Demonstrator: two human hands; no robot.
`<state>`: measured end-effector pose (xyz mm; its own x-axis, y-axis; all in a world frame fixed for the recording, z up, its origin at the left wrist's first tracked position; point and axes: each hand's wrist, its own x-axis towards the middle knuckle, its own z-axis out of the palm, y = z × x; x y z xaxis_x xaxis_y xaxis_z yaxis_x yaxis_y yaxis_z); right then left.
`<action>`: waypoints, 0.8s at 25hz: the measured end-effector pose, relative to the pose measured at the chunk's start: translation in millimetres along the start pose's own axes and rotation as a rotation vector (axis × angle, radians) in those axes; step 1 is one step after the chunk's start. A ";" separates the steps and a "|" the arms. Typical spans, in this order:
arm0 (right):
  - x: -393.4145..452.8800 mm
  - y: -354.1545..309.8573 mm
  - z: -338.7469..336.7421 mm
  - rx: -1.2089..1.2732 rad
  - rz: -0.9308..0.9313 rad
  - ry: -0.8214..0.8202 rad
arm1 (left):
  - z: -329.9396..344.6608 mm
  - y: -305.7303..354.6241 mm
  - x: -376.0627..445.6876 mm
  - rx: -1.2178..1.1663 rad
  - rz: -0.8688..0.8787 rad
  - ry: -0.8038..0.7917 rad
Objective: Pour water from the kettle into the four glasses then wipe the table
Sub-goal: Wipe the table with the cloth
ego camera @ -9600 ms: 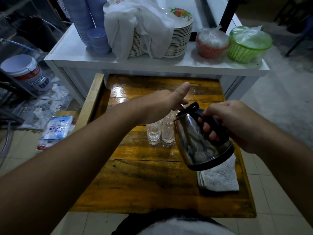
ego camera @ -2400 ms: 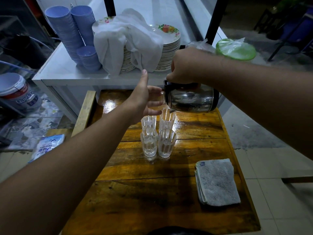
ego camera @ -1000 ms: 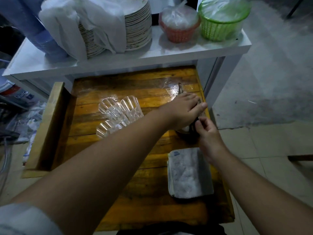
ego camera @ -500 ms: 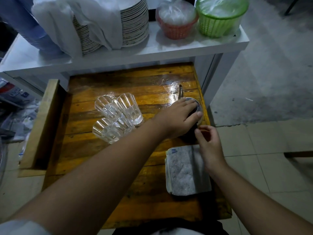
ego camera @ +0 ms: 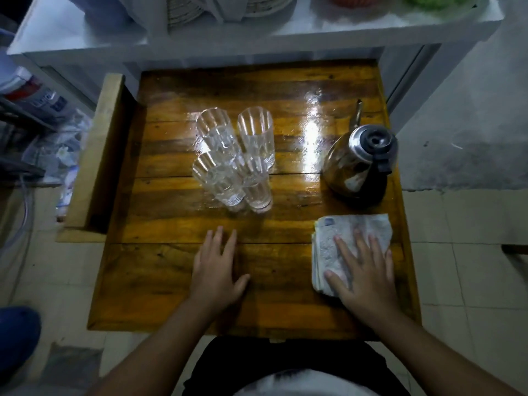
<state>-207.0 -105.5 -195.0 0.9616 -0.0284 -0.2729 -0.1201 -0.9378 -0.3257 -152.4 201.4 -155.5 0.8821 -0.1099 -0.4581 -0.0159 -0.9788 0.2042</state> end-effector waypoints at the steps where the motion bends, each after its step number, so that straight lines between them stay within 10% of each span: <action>1: 2.0 -3.7 2.7 -0.014 0.023 0.011 | -0.1 -8.4 3.2 0.026 -0.015 0.002; 8: 37.9 -74.3 21.2 -0.089 0.082 0.090 | 3.4 -23.2 18.0 0.002 -0.017 -0.015; 14: 4.6 -128.8 49.5 -0.113 -0.277 -0.030 | -13.6 -42.9 25.9 0.005 0.109 -0.138; 20: 5.9 -121.6 48.5 -0.094 0.033 0.019 | -23.1 -112.5 24.7 0.111 0.057 -0.033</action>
<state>-198.7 25.2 -201.0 0.9620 -0.0655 -0.2649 -0.1290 -0.9646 -0.2300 -117.9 312.8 -169.8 0.8623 -0.1702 -0.4769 -0.1196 -0.9836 0.1346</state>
